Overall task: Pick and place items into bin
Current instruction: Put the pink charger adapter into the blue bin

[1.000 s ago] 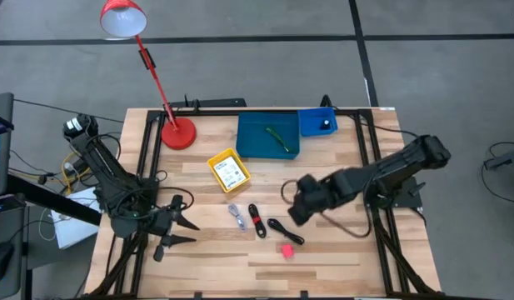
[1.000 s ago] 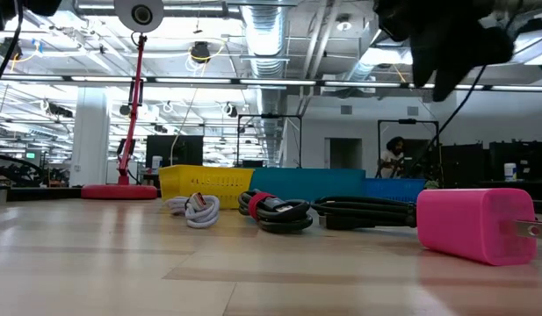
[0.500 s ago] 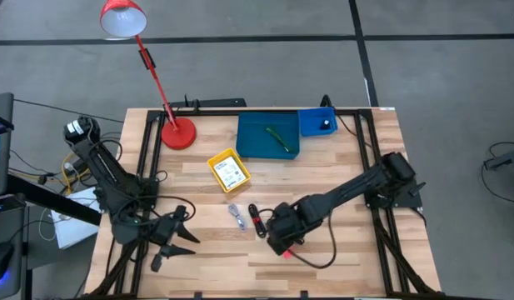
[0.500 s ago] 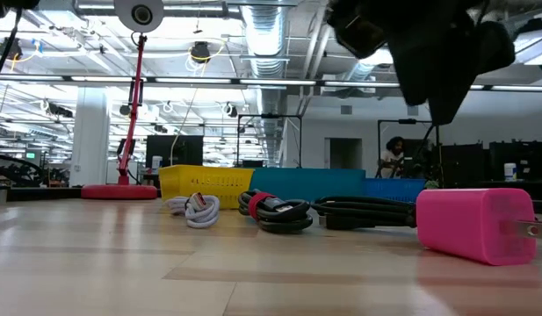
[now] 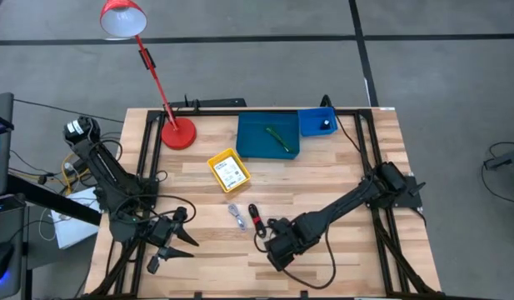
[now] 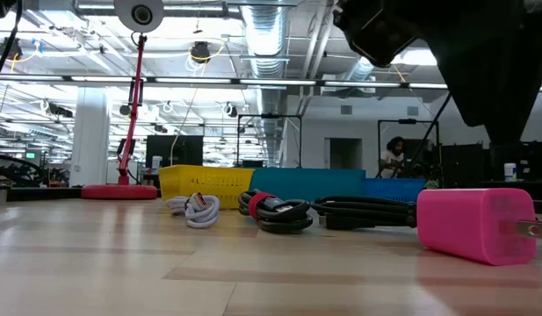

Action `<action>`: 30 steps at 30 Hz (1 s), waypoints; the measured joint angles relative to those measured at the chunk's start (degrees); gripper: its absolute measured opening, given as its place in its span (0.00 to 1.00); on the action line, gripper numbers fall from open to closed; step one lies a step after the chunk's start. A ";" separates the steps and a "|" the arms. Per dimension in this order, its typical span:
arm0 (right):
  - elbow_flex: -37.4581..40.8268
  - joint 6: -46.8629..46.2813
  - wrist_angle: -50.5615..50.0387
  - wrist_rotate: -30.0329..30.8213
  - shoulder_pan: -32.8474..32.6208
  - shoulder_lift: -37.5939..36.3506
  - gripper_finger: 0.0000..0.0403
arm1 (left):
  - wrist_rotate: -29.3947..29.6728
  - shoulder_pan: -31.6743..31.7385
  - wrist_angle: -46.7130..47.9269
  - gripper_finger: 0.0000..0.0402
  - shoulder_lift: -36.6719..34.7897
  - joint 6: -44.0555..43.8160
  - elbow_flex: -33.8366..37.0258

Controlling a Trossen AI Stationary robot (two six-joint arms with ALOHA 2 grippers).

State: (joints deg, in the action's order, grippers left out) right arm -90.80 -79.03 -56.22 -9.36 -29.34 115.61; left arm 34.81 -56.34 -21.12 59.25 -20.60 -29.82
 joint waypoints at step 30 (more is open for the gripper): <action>-0.02 -1.41 1.63 5.07 -0.37 0.00 0.62 | -0.55 0.00 -0.24 0.34 -0.01 0.11 0.00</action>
State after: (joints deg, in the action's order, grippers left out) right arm -90.82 -80.44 -54.59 -4.29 -29.71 115.61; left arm 34.26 -56.34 -21.37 59.24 -20.49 -29.82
